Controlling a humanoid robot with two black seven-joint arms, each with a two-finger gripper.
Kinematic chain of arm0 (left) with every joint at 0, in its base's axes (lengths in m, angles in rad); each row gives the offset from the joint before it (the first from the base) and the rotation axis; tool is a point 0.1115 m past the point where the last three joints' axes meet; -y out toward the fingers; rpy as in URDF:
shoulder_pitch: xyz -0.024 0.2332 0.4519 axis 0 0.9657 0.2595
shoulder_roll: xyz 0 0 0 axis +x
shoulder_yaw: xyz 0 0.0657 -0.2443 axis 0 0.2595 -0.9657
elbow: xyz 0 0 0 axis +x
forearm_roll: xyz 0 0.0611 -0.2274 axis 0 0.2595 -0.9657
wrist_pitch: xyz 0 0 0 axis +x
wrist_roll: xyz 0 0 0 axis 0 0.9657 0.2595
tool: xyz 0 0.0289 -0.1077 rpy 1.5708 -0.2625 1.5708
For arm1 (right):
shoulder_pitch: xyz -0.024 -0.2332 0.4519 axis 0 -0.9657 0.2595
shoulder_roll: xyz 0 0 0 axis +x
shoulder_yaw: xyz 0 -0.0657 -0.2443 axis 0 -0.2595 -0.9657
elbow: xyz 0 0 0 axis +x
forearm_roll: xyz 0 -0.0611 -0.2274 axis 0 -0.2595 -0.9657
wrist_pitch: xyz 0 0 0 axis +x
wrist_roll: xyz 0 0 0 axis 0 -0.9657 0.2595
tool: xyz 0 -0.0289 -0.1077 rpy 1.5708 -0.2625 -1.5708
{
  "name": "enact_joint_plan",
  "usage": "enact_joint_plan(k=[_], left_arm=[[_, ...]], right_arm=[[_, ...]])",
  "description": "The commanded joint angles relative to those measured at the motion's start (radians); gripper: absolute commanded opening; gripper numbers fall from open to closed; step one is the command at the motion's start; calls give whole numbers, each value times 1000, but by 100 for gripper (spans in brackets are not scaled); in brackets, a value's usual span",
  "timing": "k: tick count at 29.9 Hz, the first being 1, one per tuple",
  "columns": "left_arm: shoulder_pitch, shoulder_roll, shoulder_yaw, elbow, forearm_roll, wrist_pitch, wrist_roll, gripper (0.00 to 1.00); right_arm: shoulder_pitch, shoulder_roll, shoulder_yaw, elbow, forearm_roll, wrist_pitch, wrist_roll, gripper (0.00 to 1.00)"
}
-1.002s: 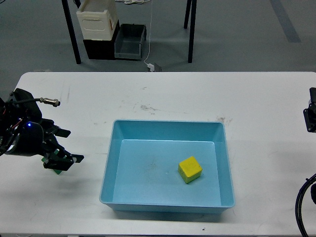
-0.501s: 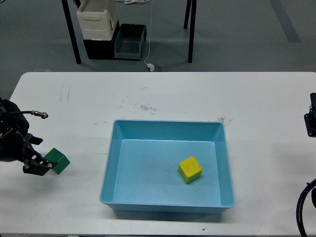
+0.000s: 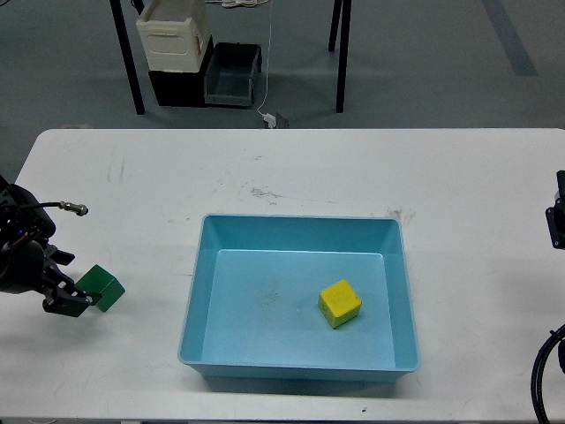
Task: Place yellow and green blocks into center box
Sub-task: 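Lower the left gripper onto the green cube, then close the left gripper on the green cube and lift it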
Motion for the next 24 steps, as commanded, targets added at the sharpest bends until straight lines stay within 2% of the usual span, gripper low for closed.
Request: enact_joint_plan(k=[1,10,15,18,22,24], left_arm=[[-1,-8,2,4,-11,0,0,99],[0,-34,4,8,-23,0,0,97],[2,-49,4,13,-52,0,0,88],[5,-57,7,25,-49,0,0,72],[6,-58,7,42,-49,0,0,57],[8,-57,7,42,-51,0,0,44]], right_arm=[[0,0,0,0,0,0,0,100],[-1,-1,2,0,0,-14,0,100],[-8,0,2,0,0,-14,0,100],[-8,0,2,0,0,-14,0,100],[-9,0,6,0,0,-14,0,100],[-9,0,6,0,0,-15,0,100]])
